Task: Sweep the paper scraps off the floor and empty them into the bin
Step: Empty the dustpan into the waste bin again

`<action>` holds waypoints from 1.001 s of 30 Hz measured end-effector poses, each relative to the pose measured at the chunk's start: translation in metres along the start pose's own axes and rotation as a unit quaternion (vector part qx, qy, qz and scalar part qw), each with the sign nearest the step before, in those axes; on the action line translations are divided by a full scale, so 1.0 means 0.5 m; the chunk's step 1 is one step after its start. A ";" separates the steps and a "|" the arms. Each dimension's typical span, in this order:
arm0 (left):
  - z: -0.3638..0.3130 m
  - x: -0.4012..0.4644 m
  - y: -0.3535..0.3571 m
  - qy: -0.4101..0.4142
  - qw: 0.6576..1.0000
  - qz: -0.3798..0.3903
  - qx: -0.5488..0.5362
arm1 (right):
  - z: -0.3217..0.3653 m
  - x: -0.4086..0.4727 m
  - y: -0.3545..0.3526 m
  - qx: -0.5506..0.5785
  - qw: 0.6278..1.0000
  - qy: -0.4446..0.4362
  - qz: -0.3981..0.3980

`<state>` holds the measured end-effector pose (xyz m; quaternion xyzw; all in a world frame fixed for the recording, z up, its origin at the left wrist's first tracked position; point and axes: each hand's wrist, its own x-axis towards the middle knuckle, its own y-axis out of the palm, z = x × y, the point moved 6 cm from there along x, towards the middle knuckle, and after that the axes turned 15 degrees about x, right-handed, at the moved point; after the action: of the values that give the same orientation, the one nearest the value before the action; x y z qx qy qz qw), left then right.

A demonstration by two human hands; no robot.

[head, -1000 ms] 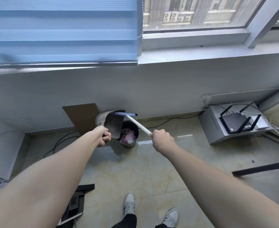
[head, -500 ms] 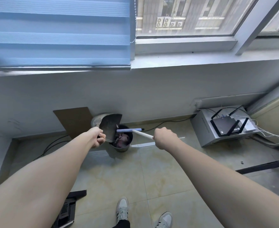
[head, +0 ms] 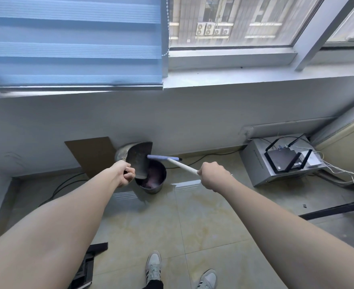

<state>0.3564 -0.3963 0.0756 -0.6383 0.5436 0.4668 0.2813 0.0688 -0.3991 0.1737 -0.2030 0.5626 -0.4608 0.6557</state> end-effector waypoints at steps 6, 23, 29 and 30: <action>0.014 -0.017 0.048 0.004 0.996 0.049 -0.068 | -0.025 0.027 0.027 0.341 0.929 0.138 0.036; 0.095 -0.007 0.299 -0.019 0.977 0.127 -0.169 | -0.103 0.004 0.022 0.553 0.796 0.245 -0.008; 0.148 0.013 0.354 -0.050 0.967 0.157 -0.195 | -0.144 0.010 0.045 0.543 0.800 0.256 -0.010; 0.161 0.021 0.359 -0.058 0.965 0.164 -0.198 | -0.149 0.015 0.049 0.530 0.812 0.244 -0.017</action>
<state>0.1608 -0.3760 0.0603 -0.5553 0.5202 0.6412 0.0996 0.0086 -0.3744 0.1293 0.2850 0.3694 -0.7331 0.4948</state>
